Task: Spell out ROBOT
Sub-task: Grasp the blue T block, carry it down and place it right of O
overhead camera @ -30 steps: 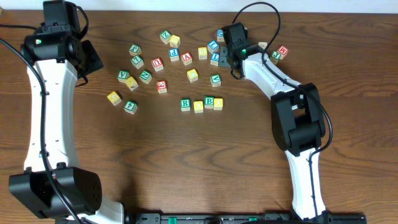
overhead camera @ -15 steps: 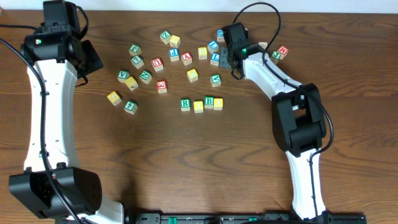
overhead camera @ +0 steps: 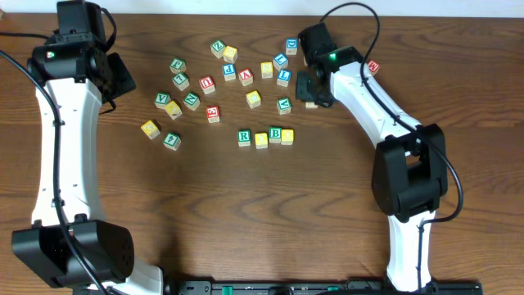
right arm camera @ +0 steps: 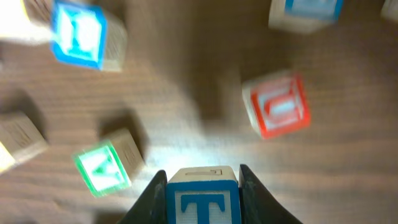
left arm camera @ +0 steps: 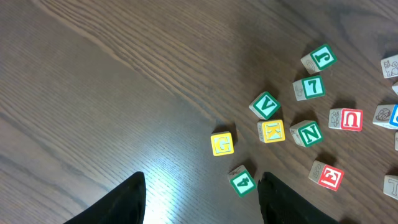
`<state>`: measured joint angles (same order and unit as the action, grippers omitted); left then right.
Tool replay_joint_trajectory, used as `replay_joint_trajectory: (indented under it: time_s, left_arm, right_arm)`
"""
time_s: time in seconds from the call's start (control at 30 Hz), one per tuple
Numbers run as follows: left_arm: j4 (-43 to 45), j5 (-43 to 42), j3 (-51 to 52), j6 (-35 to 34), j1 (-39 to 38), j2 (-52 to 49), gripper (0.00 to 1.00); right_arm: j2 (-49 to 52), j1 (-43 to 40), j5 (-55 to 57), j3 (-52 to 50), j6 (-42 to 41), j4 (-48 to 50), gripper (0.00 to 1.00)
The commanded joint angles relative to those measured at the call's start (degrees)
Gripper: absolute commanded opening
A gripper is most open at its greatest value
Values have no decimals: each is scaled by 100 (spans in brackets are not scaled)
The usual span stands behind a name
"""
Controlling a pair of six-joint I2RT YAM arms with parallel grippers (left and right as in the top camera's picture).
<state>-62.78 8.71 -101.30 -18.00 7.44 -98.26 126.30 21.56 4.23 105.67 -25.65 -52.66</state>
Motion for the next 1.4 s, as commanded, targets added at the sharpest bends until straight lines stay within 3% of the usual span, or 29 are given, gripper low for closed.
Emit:
replay_joint_trajectory:
  time_s: [0.0, 0.4, 0.87, 0.97, 1.13, 1.37]
  left_arm:
    - [-11, -31, -17, -9, 9, -76, 57]
    - [24, -33, -17, -9, 9, -76, 57]
    - [26, -33, -17, -11, 9, -76, 57]
    - [26, -33, -17, -9, 9, -76, 57]
    - [26, -33, -17, -11, 9, -76, 57]
    - [26, -33, -17, -11, 9, -76, 57]
  right_arm:
    - [-15, 153, -98, -101, -116, -280, 16]
    - [-15, 476, -74, -590, -179, -243, 16]
    - [-15, 481, -74, -887, -304, -245, 23]
    - [-15, 485, -127, -887, -304, -286, 32]
    - [-17, 483, -236, -887, -304, -334, 36]
    - [-39, 472, -249, -791, -297, -352, 34]
